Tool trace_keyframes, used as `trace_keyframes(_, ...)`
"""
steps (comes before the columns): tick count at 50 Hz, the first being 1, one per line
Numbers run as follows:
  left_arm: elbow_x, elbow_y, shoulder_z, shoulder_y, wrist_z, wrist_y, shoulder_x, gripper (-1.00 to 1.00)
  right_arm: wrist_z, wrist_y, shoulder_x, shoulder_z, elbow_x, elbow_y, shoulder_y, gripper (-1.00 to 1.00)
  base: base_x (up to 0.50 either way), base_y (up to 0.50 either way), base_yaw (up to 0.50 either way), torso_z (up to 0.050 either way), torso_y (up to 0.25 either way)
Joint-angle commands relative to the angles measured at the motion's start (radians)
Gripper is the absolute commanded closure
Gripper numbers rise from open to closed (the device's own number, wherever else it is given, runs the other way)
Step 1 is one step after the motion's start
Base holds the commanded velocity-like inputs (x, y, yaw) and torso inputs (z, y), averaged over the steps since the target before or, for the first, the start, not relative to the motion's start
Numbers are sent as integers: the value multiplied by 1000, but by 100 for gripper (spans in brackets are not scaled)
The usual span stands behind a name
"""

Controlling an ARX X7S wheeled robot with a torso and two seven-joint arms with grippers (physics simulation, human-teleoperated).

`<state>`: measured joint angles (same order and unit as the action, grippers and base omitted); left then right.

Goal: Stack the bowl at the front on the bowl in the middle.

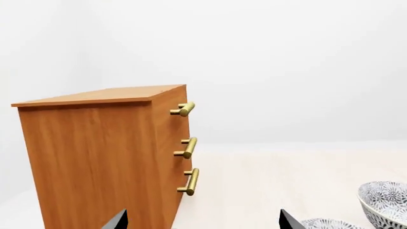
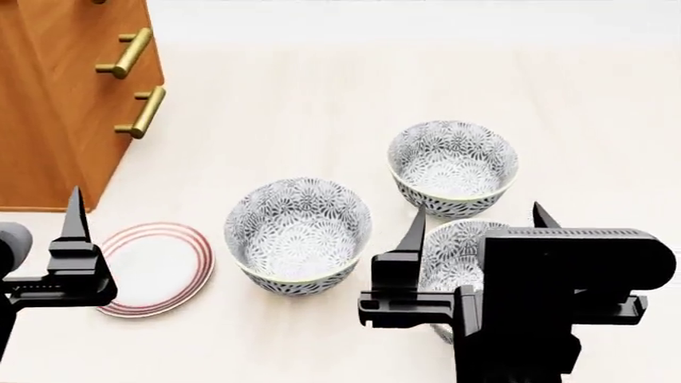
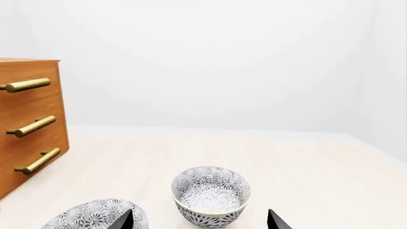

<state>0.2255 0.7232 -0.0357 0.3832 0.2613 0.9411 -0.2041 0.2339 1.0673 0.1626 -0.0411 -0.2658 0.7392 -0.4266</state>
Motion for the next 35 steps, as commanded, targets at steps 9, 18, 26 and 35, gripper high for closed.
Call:
trace_keyframes(9,10,-8,-7,-8,9,-16,-5,-100,26,-38,14,-26,17,-10,10,-100,25,-16,0,0,0)
trace_keyframes(18,11,-15,-14,-9,15,-25,-7,-100,44,-18,19,-29,21,-18,2,-100,0,0,0,0,0)
trace_keyframes(26,12,-29,-15,-14,19,-40,-8,-100,58,-56,35,-62,45,-34,9,-100,23,365,0,0,0)
trace_keyframes(35,15,-29,-17,-16,24,-42,-12,-100,57,-47,42,-67,36,-30,10,-100,0,0,0,0,0)
